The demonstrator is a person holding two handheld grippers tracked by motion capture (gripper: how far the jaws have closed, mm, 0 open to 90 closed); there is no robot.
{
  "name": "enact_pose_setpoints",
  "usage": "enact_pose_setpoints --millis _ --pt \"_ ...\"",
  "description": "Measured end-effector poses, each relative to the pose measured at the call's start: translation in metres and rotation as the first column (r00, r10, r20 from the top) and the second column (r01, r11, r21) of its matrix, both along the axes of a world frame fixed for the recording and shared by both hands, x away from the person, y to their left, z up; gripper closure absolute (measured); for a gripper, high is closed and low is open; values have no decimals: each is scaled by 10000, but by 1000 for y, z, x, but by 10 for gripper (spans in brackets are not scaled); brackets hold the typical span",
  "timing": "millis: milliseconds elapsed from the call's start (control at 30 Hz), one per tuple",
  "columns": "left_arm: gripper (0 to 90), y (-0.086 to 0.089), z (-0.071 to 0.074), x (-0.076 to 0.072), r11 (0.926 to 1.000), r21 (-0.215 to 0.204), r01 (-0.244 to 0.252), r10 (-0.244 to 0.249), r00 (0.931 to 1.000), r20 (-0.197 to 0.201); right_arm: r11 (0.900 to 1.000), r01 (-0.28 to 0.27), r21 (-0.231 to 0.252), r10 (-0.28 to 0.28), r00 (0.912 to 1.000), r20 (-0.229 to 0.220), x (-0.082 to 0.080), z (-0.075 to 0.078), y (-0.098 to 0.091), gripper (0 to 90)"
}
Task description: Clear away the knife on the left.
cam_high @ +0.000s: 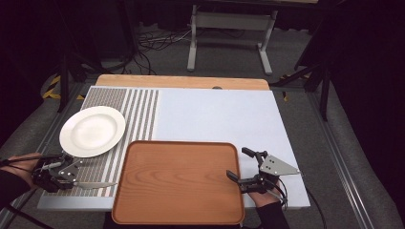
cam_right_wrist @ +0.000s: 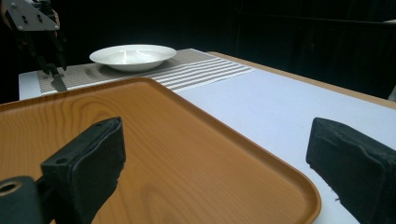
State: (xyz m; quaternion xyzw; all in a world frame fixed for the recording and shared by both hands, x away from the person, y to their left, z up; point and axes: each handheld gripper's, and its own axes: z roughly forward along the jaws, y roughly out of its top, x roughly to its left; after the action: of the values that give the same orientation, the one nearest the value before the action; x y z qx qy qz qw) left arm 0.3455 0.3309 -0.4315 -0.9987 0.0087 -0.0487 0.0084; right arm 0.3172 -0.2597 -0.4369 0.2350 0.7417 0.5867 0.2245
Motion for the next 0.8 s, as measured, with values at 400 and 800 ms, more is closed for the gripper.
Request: enact_pose_setpoints --millis 400,800 --pt "787 -6 -7 -1 9976 660 215 -204 9996 -176 10000 -42 48 42 10000 -15 0 0 -1 57" --pt "804 -7 -7 0 9975 699 -113 130 9996 -245 9999 -95 117 95 10000 7 -1 1 -2 57"
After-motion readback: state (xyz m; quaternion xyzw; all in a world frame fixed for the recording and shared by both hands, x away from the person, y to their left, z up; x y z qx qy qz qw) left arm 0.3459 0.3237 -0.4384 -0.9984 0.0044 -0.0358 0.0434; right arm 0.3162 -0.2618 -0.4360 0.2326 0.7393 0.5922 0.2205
